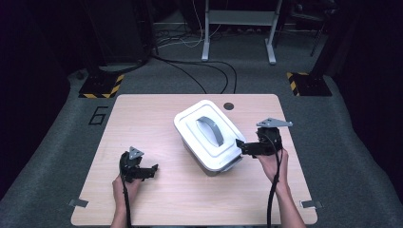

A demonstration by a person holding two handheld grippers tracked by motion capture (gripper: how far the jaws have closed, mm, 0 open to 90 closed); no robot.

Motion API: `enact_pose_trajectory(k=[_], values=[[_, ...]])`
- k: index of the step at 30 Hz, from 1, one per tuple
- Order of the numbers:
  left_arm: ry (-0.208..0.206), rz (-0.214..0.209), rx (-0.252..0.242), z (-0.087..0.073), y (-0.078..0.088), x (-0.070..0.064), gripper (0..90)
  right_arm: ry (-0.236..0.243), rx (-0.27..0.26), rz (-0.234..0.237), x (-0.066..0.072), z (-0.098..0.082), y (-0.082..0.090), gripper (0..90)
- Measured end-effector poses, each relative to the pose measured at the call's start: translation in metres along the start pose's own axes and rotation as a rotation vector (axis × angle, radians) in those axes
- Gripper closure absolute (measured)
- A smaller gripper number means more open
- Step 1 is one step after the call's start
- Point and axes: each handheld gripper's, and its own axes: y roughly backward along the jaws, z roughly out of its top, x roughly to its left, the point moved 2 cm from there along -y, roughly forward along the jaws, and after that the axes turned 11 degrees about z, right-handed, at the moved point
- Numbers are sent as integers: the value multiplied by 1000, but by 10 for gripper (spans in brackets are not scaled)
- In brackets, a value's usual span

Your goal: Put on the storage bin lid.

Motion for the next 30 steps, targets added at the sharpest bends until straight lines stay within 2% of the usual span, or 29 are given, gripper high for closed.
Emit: enact_pose_trajectory(k=[6, 13, 21, 30], values=[[0, -1, 1, 0, 0, 0, 63, -13, 3, -30, -10, -18, 12, 15], [0, -1, 0, 0, 0, 0, 63, -57, -2, -35, -22, -47, 18, 15], [0, 0, 0, 0, 0, 0, 63, -92, 34, -53, -31, -83, 13, 14], [3, 1, -1, 0, 0, 0, 63, -134, 97, -89, -41, -127, -4, 10]])
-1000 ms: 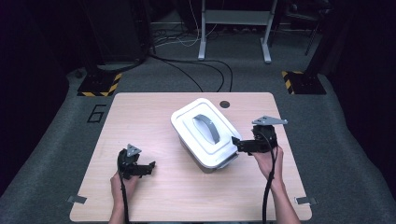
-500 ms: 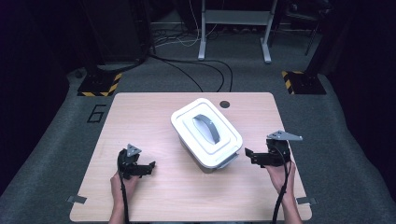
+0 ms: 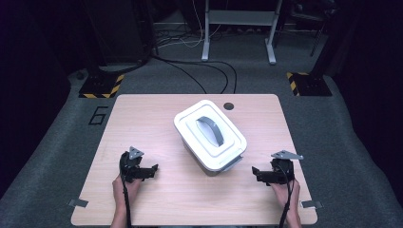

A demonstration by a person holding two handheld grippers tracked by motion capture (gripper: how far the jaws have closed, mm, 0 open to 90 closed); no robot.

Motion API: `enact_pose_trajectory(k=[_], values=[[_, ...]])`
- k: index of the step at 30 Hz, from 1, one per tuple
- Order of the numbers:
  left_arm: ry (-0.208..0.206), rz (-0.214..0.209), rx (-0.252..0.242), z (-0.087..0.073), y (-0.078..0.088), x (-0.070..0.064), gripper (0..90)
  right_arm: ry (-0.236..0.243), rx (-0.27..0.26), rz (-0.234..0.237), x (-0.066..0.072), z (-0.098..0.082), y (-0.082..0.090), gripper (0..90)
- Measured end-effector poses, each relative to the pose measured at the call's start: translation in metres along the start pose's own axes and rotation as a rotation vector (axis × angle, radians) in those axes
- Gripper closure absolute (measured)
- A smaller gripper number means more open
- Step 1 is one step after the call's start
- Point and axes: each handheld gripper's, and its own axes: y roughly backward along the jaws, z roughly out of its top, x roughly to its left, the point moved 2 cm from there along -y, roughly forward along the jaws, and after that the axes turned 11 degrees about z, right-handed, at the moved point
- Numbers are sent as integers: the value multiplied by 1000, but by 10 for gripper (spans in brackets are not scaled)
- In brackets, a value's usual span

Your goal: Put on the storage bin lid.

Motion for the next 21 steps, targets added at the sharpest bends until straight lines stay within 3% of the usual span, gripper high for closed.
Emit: enact_pose_trajectory(k=[4, 8, 9, 14, 21], values=[[4, 1, -1, 0, 0, 0, 63, 1, 25, -12, -5, -17, -9, 7], [4, 1, 0, 0, 0, 0, 63, 36, 54, -45, -9, -30, -16, 2], [5, 1, -2, 0, 0, 0, 63, 52, 56, -67, -8, -31, -15, 0], [6, 0, -2, 0, 0, -1, 63, 87, 58, -73, -6, -33, -18, 0], [4, 1, -2, 0, 0, 0, 63, 74, 54, -78, -5, -33, -18, 0]])
